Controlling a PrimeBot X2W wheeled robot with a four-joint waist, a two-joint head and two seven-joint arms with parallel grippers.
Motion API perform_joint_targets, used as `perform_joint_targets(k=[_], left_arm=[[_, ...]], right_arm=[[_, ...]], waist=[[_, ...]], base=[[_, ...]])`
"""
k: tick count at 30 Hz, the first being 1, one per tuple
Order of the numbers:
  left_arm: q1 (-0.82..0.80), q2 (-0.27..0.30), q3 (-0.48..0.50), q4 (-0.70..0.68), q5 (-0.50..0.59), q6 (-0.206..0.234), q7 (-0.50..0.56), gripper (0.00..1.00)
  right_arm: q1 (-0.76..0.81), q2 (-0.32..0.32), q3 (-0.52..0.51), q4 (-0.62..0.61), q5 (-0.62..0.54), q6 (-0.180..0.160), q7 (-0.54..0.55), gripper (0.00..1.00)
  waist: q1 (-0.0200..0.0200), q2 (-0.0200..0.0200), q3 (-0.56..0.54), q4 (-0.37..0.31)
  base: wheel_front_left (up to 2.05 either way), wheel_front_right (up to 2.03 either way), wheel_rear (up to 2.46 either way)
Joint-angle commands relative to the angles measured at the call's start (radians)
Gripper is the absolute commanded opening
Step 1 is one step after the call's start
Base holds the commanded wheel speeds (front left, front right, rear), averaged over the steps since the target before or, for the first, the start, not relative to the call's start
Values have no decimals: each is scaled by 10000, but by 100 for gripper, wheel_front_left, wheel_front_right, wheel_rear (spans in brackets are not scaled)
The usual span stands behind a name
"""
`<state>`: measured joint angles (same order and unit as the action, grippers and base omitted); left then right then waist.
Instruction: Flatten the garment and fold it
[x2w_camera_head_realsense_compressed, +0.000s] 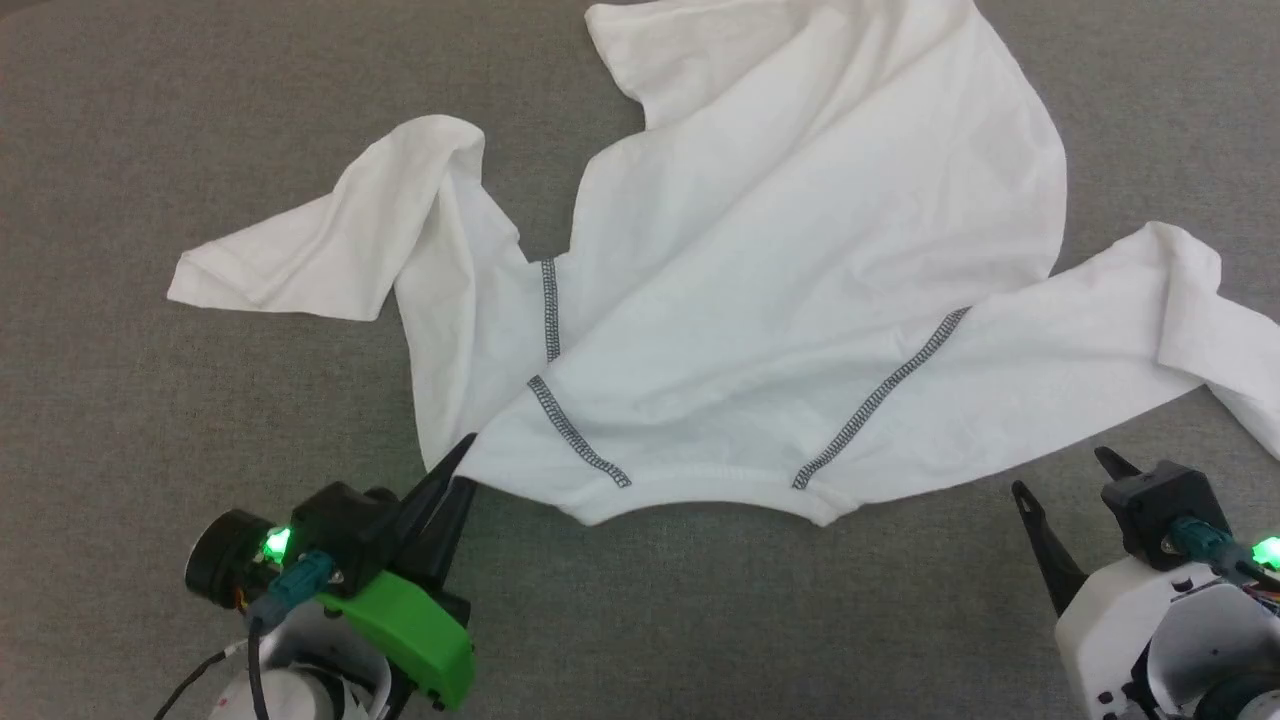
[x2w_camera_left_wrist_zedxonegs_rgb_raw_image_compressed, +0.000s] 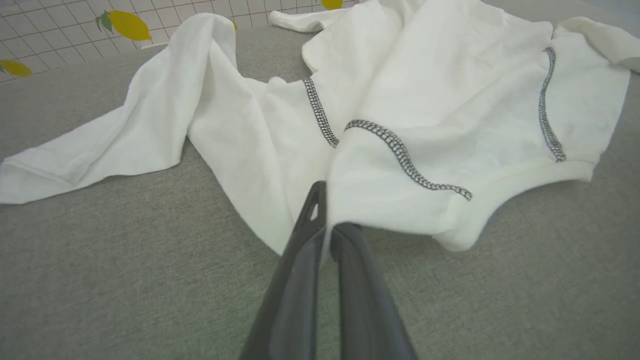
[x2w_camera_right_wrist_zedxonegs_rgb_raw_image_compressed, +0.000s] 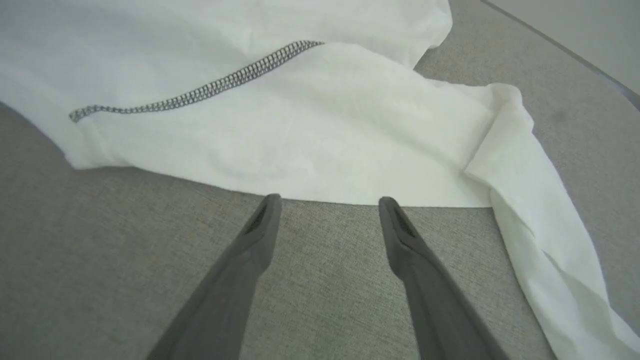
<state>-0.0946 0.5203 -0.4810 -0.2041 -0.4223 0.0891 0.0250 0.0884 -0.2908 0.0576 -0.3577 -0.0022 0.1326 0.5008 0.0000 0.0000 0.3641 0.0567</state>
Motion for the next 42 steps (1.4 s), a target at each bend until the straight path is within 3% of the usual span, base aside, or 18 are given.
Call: perform_joint_targets(k=[1,12,23,24,25,26,31,37,42], left_arm=[[-309,-84,-33,11,-7,-62,-28,0],[-842,-277,-145,233,-75,-225,-108,0],[-982,-367,-129,313,-355,-308,-160,0],[-1003,-374,-132,330,-370,-314,-162,0],[-1022,-383,-133,340,-383,-320,-170,0],[-1041,-395,-130,352,-405,-325,-184,0],[-1166,-460,-118,406,-459,-359,-313,0],[-1180,-632,216,398,-540,-81,-850,0],[-1207,-861,656,12,-751,184,-1437,0]], right_arm=[[-267,-321,131,16,117,-19,177,100],[-1436,-2352,1588,772,751,-19,898,100],[-2352,-3717,3488,1699,1995,-19,2119,100],[-2453,-3765,3595,1867,2116,-19,2187,49],[-2539,-3783,3652,1993,2205,-19,2199,31],[-2659,-3763,3645,2155,2290,-19,2146,2],[-3055,-3501,3320,2707,2305,-19,1508,0],[-3155,-2333,1793,2457,1680,-19,-212,0],[-3033,-1138,367,1544,993,-19,-1436,0]], waist=[[0,0,323,226],[0,0,982,596],[0,0,1129,789],[0,0,1129,796],[0,0,1126,800],[0,0,1118,794],[0,0,945,723],[0,0,294,436],[0,0,-504,98]], base=[[0,0,0],[0,0,0],[0,0,0],[0,0,0],[0,0,0],[0,0,0],[0,0,0],[0,0,0],[0,0,0]])
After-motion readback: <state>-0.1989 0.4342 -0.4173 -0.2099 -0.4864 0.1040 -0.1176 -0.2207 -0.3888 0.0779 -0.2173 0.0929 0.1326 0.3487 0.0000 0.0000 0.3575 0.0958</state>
